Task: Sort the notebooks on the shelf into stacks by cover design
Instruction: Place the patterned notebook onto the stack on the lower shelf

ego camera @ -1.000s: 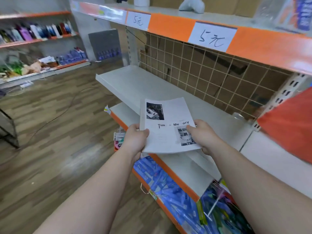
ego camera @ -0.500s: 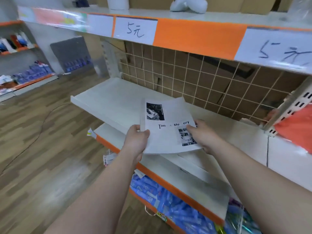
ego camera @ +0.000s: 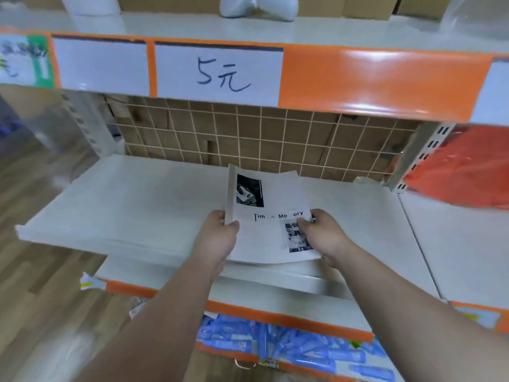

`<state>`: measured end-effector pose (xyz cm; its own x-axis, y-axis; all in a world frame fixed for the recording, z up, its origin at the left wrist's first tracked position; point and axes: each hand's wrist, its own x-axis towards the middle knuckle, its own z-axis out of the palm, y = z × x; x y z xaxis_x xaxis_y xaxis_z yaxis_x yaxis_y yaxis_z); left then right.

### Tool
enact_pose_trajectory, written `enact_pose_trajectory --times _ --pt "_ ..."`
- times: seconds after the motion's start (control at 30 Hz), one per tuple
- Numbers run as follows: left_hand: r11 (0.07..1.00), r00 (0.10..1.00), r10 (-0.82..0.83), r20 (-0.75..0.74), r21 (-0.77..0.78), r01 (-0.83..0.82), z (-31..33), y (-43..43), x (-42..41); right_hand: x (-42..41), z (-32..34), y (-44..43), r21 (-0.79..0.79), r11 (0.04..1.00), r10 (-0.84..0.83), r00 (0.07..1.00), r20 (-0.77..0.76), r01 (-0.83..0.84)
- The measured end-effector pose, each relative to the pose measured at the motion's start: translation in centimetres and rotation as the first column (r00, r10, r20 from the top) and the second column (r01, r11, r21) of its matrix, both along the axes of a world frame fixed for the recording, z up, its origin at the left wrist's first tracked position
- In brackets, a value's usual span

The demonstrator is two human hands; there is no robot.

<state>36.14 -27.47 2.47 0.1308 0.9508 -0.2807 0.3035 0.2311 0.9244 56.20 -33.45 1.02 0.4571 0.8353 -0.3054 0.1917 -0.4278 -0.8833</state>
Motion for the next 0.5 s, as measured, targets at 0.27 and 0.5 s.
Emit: enact_pose_trajectory --times 0.27,0.5 --pt "0.992 0.983 -0.11 -0.149 0.048 0.118 -1.0 2.5 1.8 0.8 -1.0 0.3 -0.053 0.995 -0.079 0.997 0.006 0.08" --pt "0.978 0.927 -0.175 -0.331 0.052 0.204 -2.3 4.6 1.8 1.0 -1.8 1.3 -0.19 0.981 0.026 0.962 0.272 0.027"
